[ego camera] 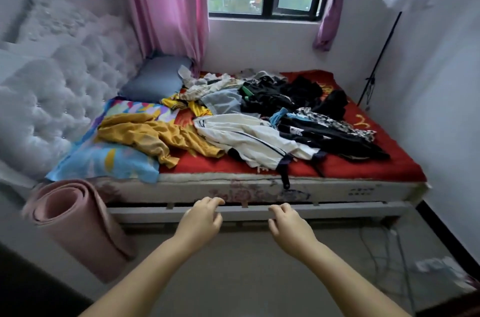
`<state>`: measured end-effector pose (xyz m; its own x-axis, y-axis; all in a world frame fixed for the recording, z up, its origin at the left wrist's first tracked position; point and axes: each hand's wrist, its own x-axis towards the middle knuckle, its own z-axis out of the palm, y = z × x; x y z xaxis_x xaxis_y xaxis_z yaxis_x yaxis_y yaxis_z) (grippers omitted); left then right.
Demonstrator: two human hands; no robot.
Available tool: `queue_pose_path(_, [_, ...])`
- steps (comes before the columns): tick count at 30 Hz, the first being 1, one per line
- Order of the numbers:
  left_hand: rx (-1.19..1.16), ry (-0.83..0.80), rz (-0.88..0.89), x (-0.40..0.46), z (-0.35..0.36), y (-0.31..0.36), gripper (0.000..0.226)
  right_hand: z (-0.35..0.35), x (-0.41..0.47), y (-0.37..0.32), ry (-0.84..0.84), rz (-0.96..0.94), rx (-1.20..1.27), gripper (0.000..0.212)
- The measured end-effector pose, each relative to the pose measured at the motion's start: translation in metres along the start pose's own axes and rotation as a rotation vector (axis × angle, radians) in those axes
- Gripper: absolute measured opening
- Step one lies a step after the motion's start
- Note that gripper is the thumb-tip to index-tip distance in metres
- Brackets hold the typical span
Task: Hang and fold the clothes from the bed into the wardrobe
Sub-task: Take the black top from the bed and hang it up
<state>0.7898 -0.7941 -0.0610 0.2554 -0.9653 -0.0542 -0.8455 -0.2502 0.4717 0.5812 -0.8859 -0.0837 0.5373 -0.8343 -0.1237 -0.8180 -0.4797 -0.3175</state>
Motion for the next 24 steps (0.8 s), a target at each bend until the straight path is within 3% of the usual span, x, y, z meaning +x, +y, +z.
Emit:
queue_pose_path(14, [0.039, -0.179, 0.166, 0.266, 0.014, 0.006, 0.034, -0.035, 0.176, 0.085, -0.045, 0.306, 0.041, 0.037])
queue_pose_path(24, [0.089, -0.312, 0.256, 0.434, 0.085, 0.087, 0.036, -0.061, 0.278, 0.226, -0.081, 0.427, 0.090, 0.038])
